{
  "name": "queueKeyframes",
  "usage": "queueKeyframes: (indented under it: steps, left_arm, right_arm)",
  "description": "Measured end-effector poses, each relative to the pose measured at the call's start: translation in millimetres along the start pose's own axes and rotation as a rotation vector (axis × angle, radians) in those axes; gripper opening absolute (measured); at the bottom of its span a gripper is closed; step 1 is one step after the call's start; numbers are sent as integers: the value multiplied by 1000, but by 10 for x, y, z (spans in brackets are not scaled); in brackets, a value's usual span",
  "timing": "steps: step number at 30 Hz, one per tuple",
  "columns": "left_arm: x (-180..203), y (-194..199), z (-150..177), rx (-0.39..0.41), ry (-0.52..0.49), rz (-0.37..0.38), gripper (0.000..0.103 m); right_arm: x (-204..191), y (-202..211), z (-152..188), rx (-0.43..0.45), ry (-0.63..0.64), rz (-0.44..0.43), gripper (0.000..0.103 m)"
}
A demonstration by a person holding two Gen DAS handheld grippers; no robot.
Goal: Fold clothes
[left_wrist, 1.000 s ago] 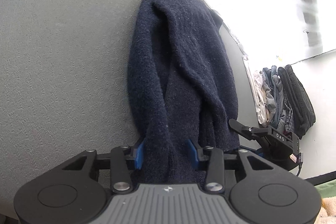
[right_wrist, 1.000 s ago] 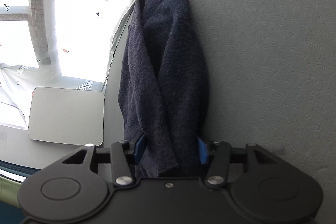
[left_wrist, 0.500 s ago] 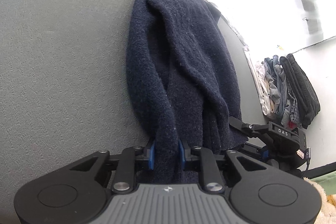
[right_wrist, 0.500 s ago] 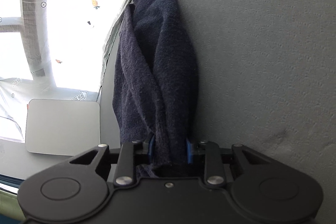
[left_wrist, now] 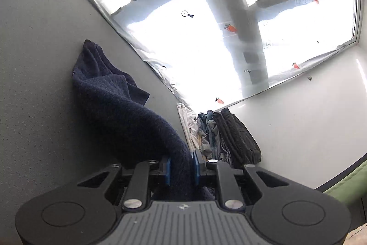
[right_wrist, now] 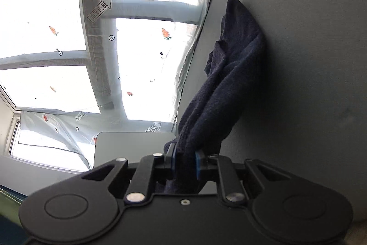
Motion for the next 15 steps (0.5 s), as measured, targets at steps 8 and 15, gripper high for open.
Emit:
queueKeyframes:
  steps: [8,15]
  left_arm:
    - [-207,-195,-118,22,47,-40,20]
    - [-346,-396,-322,40,73,-81,20]
  right_arm:
    - [121,-197,-128,35,-105,8,16]
    - [114,-350,-305,51,-120,40,16]
Point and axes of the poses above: each gripper's, at about its wrist camera, not at the fingertips, and y roughly against the way its jaws point, x to its right, z to its underside, the point moved 1 cm from there along -y, roughly the way its jaws point, and after that the axes turned 10 degrees about z, right-handed, at the moved point
